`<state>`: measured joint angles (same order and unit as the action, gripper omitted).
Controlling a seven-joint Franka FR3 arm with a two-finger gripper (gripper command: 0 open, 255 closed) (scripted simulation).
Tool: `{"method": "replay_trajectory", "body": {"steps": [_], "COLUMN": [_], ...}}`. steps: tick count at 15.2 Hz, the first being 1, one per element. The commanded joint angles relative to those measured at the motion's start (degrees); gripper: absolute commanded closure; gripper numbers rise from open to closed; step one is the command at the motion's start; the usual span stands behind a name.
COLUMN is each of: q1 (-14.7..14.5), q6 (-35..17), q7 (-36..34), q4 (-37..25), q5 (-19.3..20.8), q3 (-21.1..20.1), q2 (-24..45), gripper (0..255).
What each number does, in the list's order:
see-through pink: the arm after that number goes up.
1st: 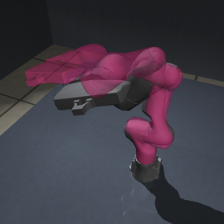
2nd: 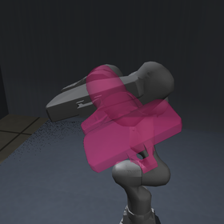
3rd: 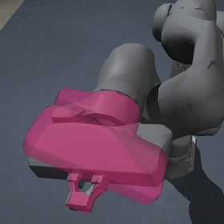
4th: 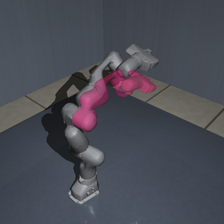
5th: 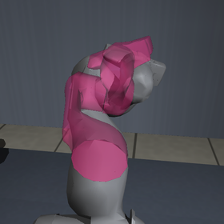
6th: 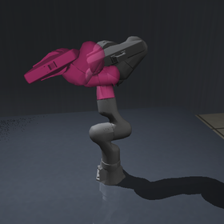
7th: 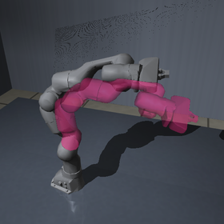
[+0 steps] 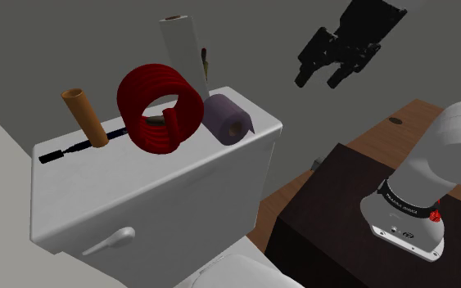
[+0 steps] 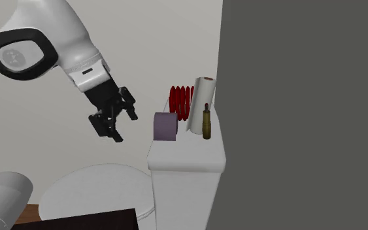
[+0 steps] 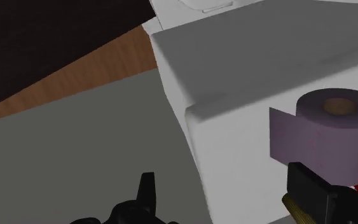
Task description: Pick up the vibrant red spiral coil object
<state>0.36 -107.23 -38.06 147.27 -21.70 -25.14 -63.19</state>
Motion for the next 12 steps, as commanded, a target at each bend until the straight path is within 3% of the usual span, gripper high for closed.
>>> {"method": "replay_trajectory", "body": {"steps": [1, 6, 12], "q1": [1.1, 6.82, 19.13], "q6": [-2.07, -6.52, -8.21], "q7": [-6.35, -20.92, -37.52], "q4": [-1.11, -6.56, -18.2], "q5": [-1.68, -4.13, -4.12], "q3": [-5.18, -18.2, -32.5], "q2": [-0.63, -0.36, -0.24], "gripper": [0, 0, 0]}}
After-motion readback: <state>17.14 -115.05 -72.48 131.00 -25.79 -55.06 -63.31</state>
